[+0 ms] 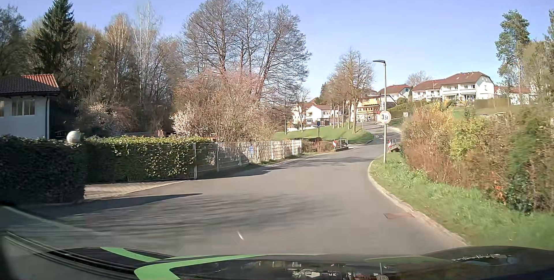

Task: Follow the waypoints while adhering to traffic rules and regulations

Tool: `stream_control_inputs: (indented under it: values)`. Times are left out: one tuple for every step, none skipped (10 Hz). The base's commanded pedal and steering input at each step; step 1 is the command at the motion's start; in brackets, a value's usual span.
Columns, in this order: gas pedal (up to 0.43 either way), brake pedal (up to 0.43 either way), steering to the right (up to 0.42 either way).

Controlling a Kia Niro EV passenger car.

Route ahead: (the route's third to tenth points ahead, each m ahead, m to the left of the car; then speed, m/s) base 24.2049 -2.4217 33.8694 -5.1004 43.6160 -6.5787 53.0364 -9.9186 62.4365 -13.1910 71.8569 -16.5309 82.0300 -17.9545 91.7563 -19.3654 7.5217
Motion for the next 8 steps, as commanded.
stream_control_inputs:
  values:
    - [0.028,0.000,0.037]
    - [0.028,0.000,0.039]
    - [0.028,0.000,0.042]
    - [0.028,0.000,0.045]
    - [0.028,0.000,0.045]
    - [0.028,0.000,0.046]
    - [0.028,0.000,0.049]
    - [0.028,0.000,0.052]
